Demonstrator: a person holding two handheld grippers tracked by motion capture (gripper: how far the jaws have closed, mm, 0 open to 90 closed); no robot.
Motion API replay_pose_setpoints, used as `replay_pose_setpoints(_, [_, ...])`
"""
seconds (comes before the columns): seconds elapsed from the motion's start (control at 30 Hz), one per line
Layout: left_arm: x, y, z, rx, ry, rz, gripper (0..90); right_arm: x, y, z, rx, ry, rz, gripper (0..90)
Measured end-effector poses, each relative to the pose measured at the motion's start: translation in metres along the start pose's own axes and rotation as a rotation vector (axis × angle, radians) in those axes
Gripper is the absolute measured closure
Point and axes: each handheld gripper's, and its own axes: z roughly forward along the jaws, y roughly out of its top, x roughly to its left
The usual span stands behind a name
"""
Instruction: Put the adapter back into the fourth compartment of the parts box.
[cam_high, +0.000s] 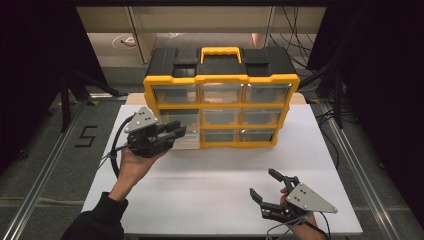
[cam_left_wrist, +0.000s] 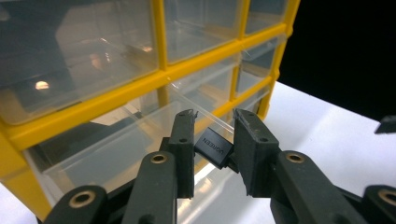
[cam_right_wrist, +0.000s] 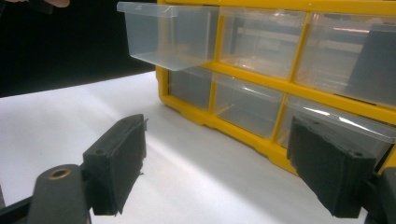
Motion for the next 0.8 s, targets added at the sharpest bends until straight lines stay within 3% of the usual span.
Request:
replay_pose_setpoints(0.5, [0.018, 0.003, 0.011, 0.000, 0.056, -0.060, 69.4, 0.000, 0.000, 0.000, 0.001, -0.002, -0.001, 20.9])
replay_pose_setpoints(0.8, [0.020, 0.002, 0.014, 0.005, 0.082, -0.060, 69.0, 0.000, 0.000, 0.000, 0.002, -0.002, -0.002, 21.0])
